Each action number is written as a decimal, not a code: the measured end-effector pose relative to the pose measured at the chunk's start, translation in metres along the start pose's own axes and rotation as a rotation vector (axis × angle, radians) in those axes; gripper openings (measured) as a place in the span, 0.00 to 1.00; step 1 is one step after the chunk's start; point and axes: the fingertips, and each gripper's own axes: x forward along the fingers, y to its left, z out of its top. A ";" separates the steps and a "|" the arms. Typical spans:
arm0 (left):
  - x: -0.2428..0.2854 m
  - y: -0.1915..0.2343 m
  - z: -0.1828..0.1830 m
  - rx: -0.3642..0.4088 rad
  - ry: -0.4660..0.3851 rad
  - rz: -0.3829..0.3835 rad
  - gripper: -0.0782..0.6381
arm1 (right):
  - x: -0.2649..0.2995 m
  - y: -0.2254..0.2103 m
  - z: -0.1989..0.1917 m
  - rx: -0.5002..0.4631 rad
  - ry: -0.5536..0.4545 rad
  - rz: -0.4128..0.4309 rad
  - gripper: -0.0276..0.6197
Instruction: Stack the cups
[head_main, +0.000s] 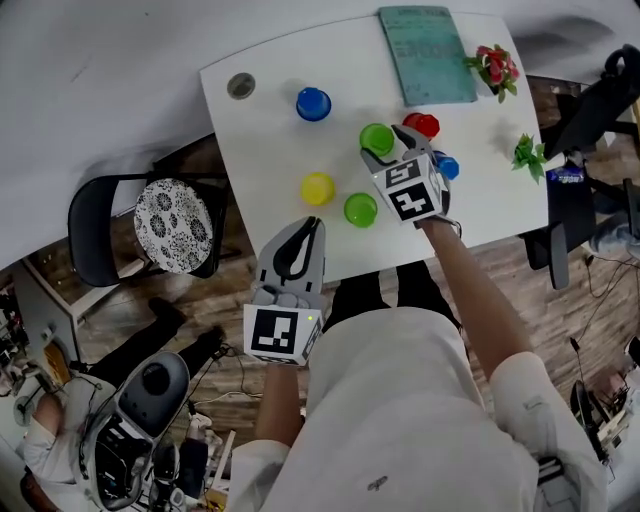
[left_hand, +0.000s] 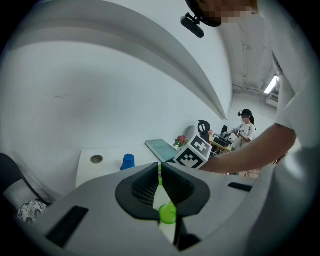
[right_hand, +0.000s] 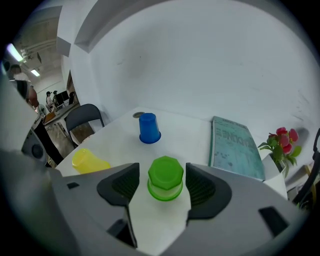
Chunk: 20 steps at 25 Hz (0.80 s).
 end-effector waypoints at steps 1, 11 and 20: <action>-0.002 0.002 0.000 -0.002 -0.002 0.005 0.15 | 0.002 0.000 0.000 0.005 0.003 -0.001 0.49; -0.013 0.011 -0.004 -0.006 -0.006 0.028 0.15 | 0.007 -0.004 -0.005 0.026 0.023 -0.022 0.39; -0.013 0.005 0.000 -0.002 -0.024 0.020 0.15 | -0.017 -0.007 0.010 0.019 -0.026 -0.030 0.40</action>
